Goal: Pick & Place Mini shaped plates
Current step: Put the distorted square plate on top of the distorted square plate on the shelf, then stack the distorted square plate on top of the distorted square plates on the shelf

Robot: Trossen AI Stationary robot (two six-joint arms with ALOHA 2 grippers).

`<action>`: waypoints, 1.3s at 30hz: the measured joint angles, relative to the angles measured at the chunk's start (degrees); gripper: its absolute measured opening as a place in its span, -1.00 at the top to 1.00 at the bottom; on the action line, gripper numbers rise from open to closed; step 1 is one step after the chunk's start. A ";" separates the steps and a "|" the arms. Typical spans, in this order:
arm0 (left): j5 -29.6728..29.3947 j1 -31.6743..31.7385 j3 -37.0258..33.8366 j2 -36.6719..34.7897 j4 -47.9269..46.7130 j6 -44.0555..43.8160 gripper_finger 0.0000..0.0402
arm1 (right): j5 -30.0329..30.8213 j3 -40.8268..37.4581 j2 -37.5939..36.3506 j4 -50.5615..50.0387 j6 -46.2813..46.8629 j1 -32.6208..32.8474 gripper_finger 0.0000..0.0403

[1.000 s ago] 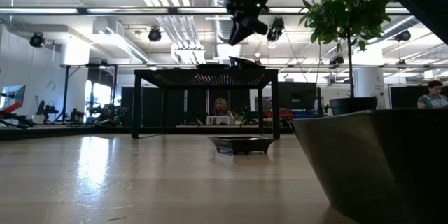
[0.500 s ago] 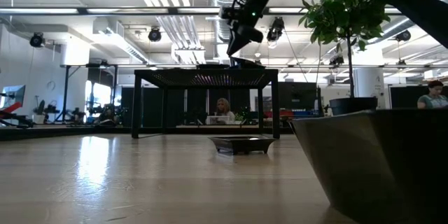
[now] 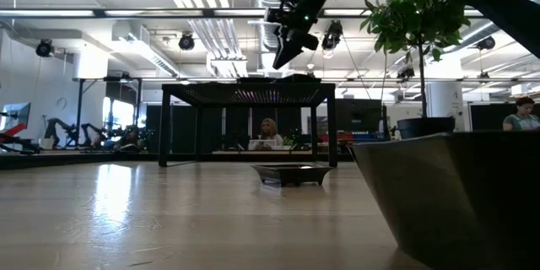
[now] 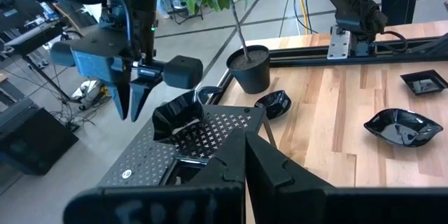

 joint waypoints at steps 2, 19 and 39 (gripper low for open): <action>-0.01 0.00 0.00 0.00 0.00 0.00 0.99 | 0.07 0.00 -0.23 0.20 -0.12 0.02 0.70; -0.02 0.02 0.00 0.00 0.02 0.09 0.99 | -0.11 0.50 -7.56 -18.39 4.92 2.21 0.70; 4.96 -2.22 -1.32 0.04 -9.96 -12.14 0.99 | 0.11 -0.90 -14.22 -26.42 18.63 22.07 0.93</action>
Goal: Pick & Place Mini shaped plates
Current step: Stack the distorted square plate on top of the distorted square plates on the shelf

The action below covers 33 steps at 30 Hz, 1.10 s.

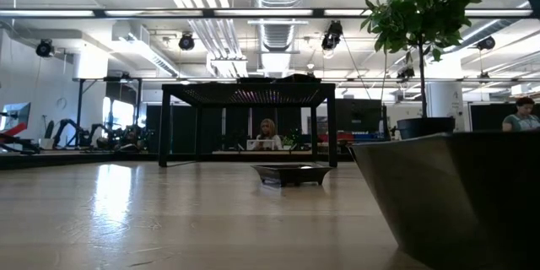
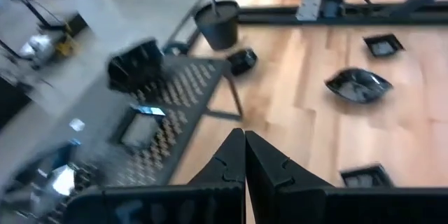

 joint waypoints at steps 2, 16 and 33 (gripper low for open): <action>0.09 -1.62 -1.19 0.05 -0.47 -2.21 0.99 | -0.07 -1.62 -1.19 0.29 1.61 2.43 0.95; 0.03 -18.08 -8.27 0.07 -0.85 -13.25 0.99 | 0.02 -25.47 -10.49 16.00 12.26 15.36 0.96; 3.46 -25.95 -16.40 0.07 -2.08 -30.65 0.99 | 0.00 -40.28 -20.57 36.07 19.29 25.15 0.96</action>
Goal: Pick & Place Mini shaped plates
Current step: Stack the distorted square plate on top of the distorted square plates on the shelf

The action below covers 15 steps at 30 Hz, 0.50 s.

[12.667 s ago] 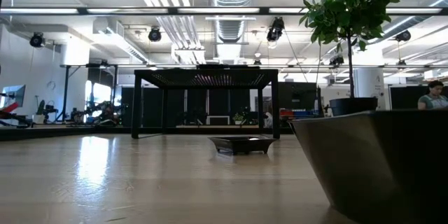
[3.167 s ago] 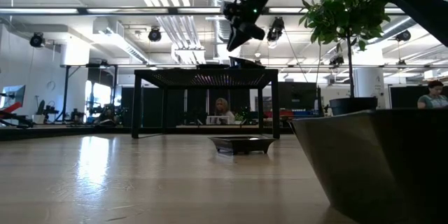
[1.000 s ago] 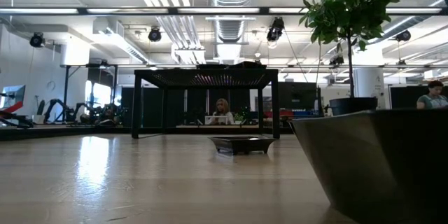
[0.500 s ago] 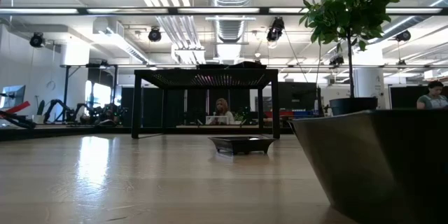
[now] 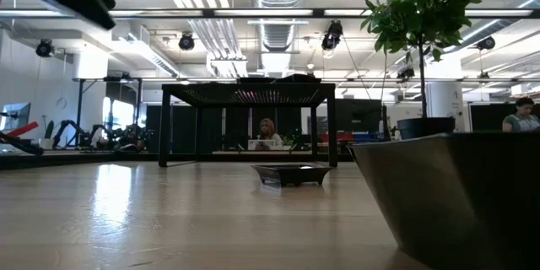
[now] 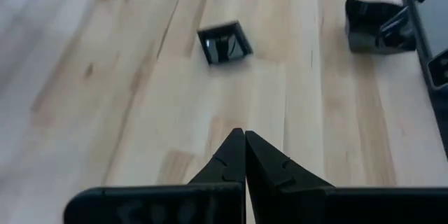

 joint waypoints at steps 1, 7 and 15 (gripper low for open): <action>0.14 -0.14 -0.53 0.00 -0.01 -0.63 0.99 | -0.01 -0.52 -0.15 0.54 0.49 0.34 0.96; 4.34 -0.16 -3.83 0.00 -0.04 -5.48 0.99 | -0.11 -2.53 -0.10 1.61 3.71 1.75 0.96; 10.54 -0.10 -7.72 0.00 0.46 -10.34 0.99 | -0.09 -4.72 -0.10 4.21 5.85 2.41 0.96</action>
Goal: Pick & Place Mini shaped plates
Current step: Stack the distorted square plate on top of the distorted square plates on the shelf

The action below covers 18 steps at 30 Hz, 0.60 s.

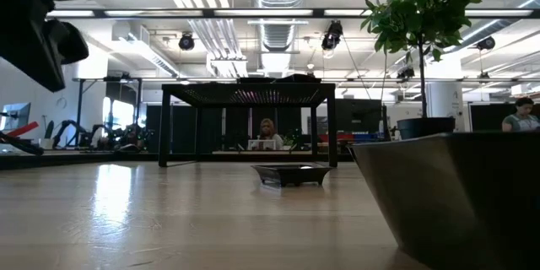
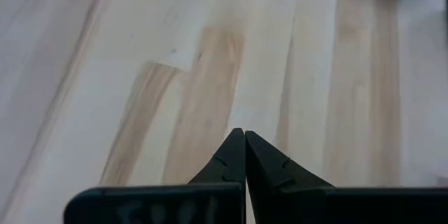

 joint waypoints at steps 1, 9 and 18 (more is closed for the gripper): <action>-0.04 0.05 -0.23 0.00 -0.01 0.30 0.99 | 0.06 0.00 -0.02 0.03 0.02 0.07 0.96; -0.09 0.10 -1.62 0.00 1.65 -2.27 0.90 | 0.07 0.00 -0.04 0.27 -0.05 0.09 0.96; -0.35 0.10 -1.83 0.00 1.60 -0.21 0.61 | 0.07 0.00 -0.04 0.28 -2.12 0.09 0.96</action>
